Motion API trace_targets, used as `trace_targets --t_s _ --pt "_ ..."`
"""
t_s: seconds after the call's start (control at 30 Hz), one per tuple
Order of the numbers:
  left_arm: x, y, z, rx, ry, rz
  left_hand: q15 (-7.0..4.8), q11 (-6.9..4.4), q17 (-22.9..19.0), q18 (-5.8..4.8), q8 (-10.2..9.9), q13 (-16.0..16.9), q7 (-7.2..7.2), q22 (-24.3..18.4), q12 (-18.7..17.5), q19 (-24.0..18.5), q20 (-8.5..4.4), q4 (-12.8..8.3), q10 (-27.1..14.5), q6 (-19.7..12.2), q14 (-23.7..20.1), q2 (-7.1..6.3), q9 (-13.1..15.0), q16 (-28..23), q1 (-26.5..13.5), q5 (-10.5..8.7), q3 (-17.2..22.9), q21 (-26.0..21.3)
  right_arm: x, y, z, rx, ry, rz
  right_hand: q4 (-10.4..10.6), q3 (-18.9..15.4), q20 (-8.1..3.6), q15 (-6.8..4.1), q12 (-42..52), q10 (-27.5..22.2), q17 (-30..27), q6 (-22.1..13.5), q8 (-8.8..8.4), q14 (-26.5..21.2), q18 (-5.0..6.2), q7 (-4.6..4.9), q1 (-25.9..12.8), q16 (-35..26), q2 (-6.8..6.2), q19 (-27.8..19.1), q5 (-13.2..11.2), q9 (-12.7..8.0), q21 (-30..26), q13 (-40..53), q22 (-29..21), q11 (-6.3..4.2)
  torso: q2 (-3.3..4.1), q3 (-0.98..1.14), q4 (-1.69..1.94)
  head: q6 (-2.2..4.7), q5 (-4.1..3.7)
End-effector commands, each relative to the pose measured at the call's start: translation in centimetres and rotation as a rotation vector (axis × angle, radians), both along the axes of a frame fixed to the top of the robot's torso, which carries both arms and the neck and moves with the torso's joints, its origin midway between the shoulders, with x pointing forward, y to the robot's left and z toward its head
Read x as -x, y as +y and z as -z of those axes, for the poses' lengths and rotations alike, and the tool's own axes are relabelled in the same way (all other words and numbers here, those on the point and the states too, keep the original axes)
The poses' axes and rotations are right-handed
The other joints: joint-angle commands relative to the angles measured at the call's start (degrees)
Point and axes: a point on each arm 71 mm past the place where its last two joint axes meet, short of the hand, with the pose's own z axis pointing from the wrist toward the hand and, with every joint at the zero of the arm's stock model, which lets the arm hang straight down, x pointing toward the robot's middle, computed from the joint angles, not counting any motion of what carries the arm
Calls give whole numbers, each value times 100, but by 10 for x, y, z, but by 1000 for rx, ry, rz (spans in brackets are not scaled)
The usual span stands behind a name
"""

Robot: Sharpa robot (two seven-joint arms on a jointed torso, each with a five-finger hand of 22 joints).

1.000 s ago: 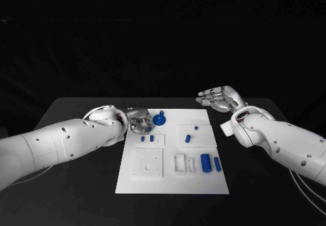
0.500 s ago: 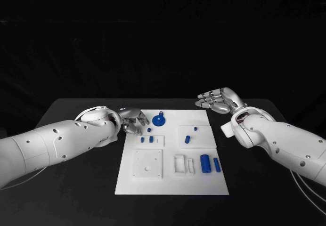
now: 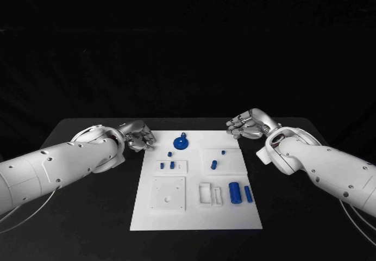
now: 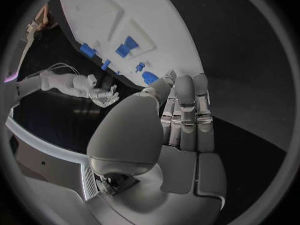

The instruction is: Assemble the parts on the task board

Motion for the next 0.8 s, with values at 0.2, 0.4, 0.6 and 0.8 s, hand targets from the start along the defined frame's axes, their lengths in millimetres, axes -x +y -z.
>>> trace_targets --t_s 0.2,0.4,0.6,0.8 --pt "0 23 -25 578 103 -145 -54 -67 -195 -226 -63 -2 -36 -89 20 -80 -49 40 220 139 14 43 14 -633 -289 72 80 -340 5 15 7 356 38 -87 -168 5 -415 -278 -3 235 2129 214 32 143 0 -98 -248 2070 -41 776 -144 8 1064 14 695 -111 2 -9 -3 77 -195" --pt "11 23 -33 764 172 -120 28 -42 -478 -360 -72 1 -22 -459 8 -355 16 14 219 136 -285 85 11 -1536 -377 73 -29 -890 7 24 10 515 39 -93 -166 337 -399 -249 -31 71 3155 165 5 88 24 -116 -405 2999 -115 903 -318 0 1676 4 1223 -109 1 -13 3 101 -239" --pt "21 18 -36 858 215 -97 295 107 -996 -471 -74 1 21 -1021 1 -991 262 -33 -67 106 -814 109 11 -2935 -399 81 -60 -1377 8 32 10 617 33 -88 -90 516 -389 -234 -37 -28 3452 147 5 -6 65 -113 -418 3355 -224 850 -458 -1 1945 1 1546 -81 5 -11 6 118 -269" --pt "27 15 -38 916 231 -87 531 220 -1332 -452 -67 2 48 -1939 11 -1459 511 -46 -306 54 -923 99 13 -4133 -442 85 -21 -1369 9 39 11 684 27 -82 57 757 -370 -222 -35 -66 3467 150 5 -40 93 -117 -380 3461 -364 755 -717 -1 2065 2 1799 -70 8 -15 7 126 -253"
